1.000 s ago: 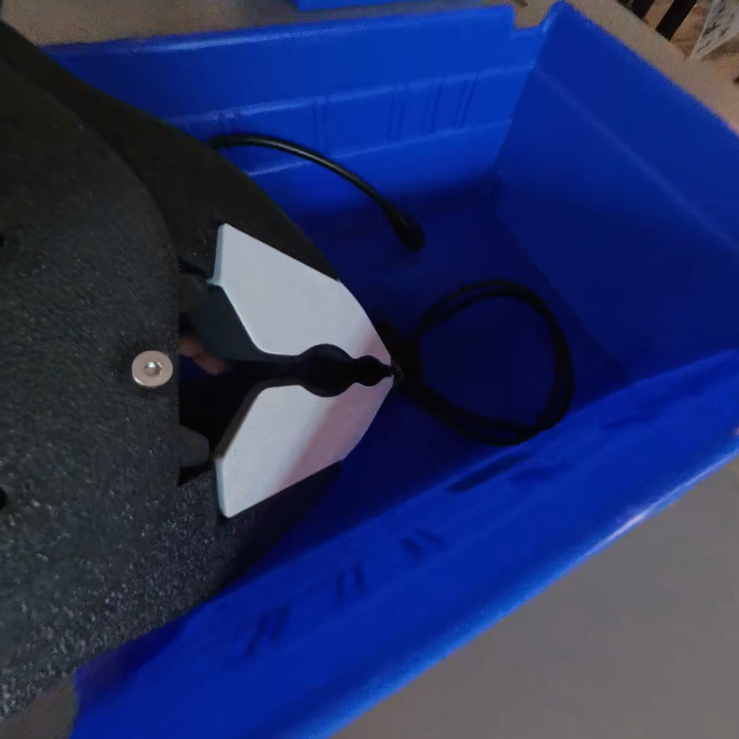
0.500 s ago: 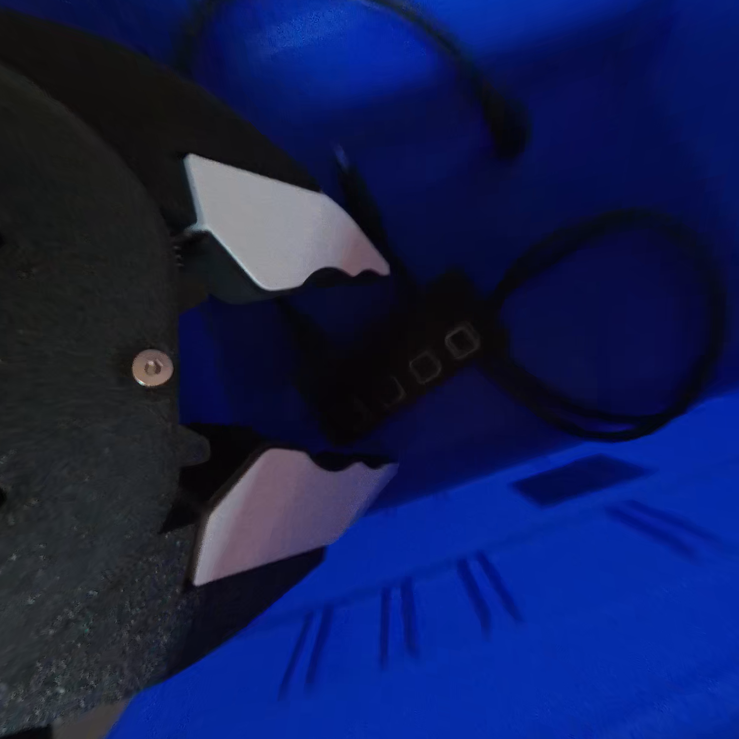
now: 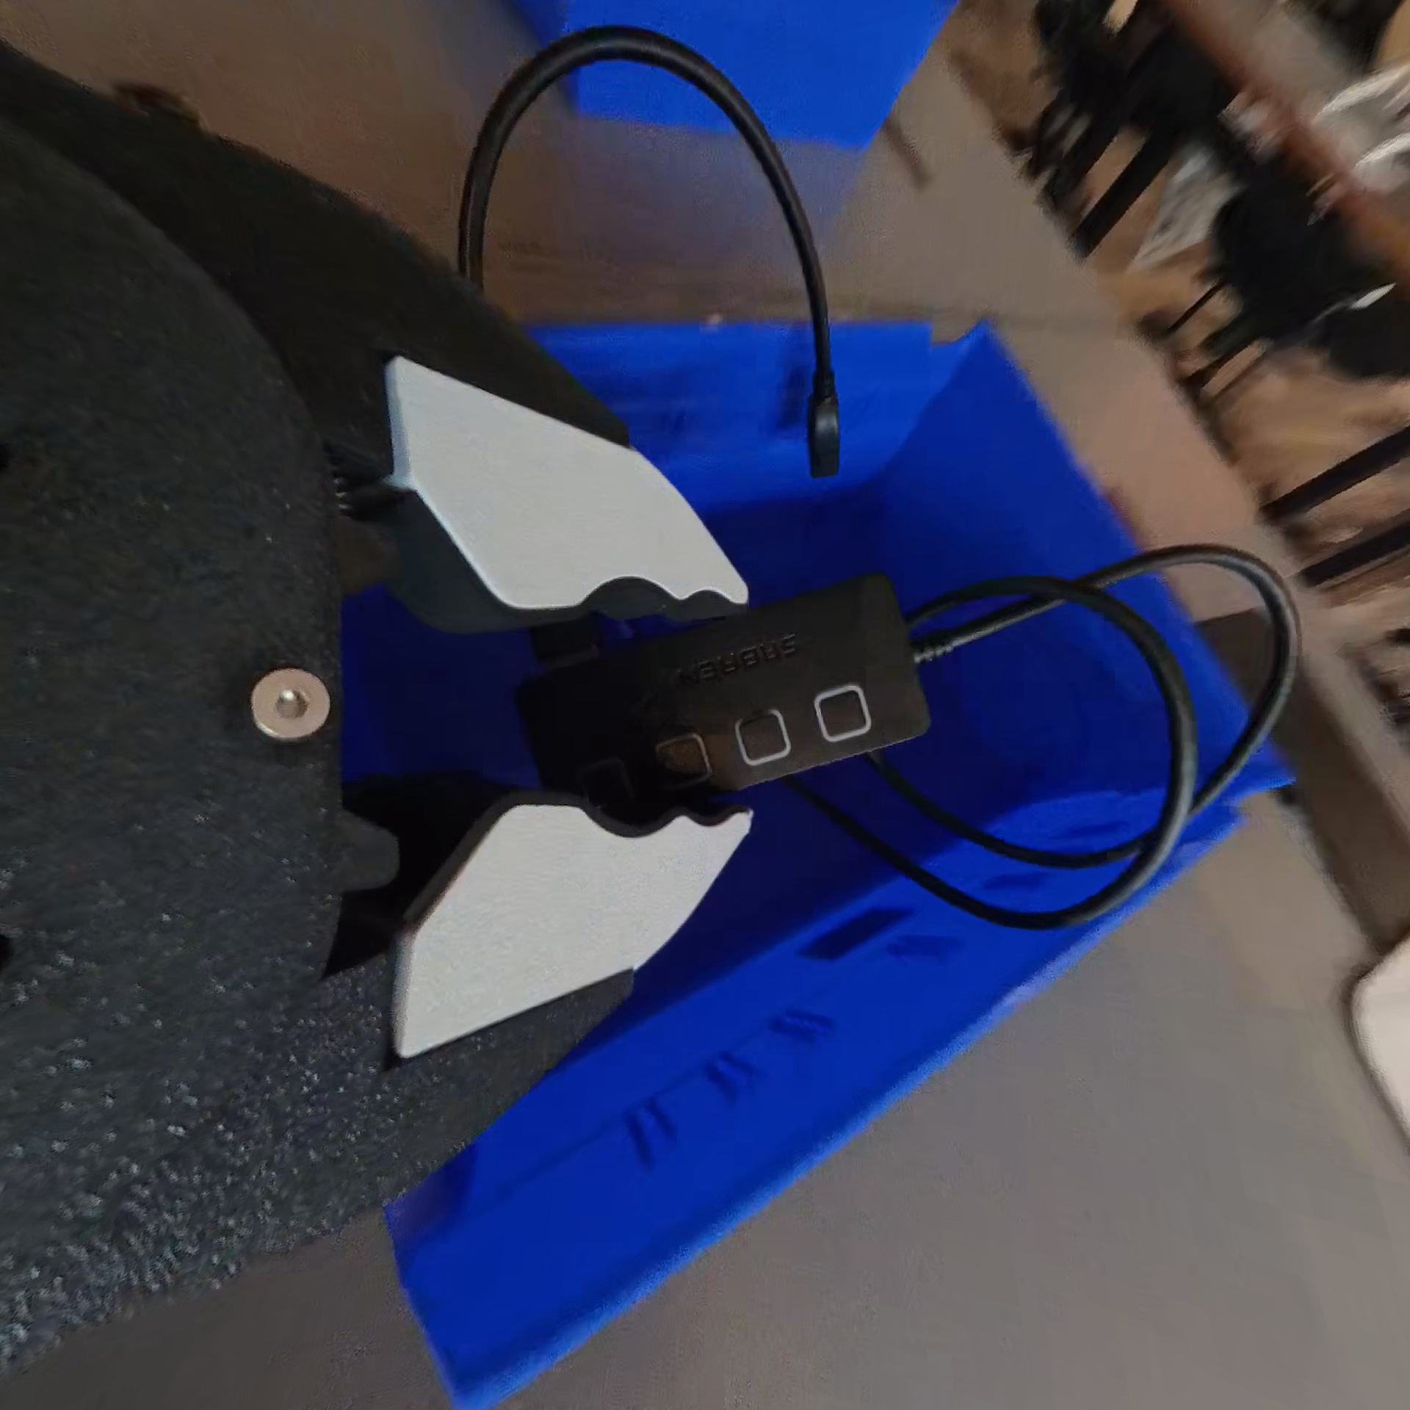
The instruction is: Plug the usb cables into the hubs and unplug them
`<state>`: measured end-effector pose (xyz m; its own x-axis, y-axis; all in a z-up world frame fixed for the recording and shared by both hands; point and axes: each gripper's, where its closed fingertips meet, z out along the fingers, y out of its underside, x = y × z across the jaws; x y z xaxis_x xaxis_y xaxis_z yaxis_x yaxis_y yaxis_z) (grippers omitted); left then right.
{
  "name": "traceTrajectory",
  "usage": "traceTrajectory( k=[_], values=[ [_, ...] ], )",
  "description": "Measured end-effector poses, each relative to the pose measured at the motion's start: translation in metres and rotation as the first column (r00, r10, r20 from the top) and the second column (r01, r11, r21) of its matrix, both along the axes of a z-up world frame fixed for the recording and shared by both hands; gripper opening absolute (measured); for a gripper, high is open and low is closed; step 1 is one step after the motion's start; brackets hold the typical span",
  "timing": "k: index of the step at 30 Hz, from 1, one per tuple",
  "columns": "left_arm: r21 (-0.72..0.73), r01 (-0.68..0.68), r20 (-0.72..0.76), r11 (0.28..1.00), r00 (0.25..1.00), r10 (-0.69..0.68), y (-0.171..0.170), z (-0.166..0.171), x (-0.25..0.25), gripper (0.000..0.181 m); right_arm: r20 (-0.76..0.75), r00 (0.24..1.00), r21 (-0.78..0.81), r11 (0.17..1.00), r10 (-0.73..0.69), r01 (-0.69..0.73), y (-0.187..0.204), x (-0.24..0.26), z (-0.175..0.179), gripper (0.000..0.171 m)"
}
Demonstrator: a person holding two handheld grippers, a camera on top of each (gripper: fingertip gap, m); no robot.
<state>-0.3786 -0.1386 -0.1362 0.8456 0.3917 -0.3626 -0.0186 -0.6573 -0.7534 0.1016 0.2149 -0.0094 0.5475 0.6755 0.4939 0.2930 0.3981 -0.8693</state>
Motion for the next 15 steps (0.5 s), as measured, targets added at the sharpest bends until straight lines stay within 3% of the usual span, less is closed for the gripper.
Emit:
traceTrajectory(
  k=[5, 8, 12, 15],
  values=[
    [0.181, 0.135, -0.269, 0.974, 0.959, -0.083, 0.008, 0.077, 0.034, 0.046, -0.12, 0.95, -0.116, 0.946, 0.288, -0.301, -0.048, -0.049, 0.0, 0.034],
    [0.203, 0.296, -0.505, 0.933, 0.848, -0.159, 0.019, 0.117, 0.073, 0.046, -0.218, 0.843, -0.183, 0.828, 0.492, -0.53, -0.095, -0.084, 0.0, 0.036],
    [0.152, 0.433, -0.666, 0.888, 0.709, -0.232, 0.044, 0.139, 0.131, 0.045, -0.319, 0.648, -0.245, 0.6, 0.692, -0.762, -0.165, -0.122, -0.003, 0.051],
    [0.044, 0.507, -0.718, 0.861, 0.615, -0.326, 0.068, 0.131, 0.175, 0.044, -0.309, 0.58, -0.25, 0.524, 0.754, -0.814, -0.2, -0.136, -0.005, 0.072]
  ],
)
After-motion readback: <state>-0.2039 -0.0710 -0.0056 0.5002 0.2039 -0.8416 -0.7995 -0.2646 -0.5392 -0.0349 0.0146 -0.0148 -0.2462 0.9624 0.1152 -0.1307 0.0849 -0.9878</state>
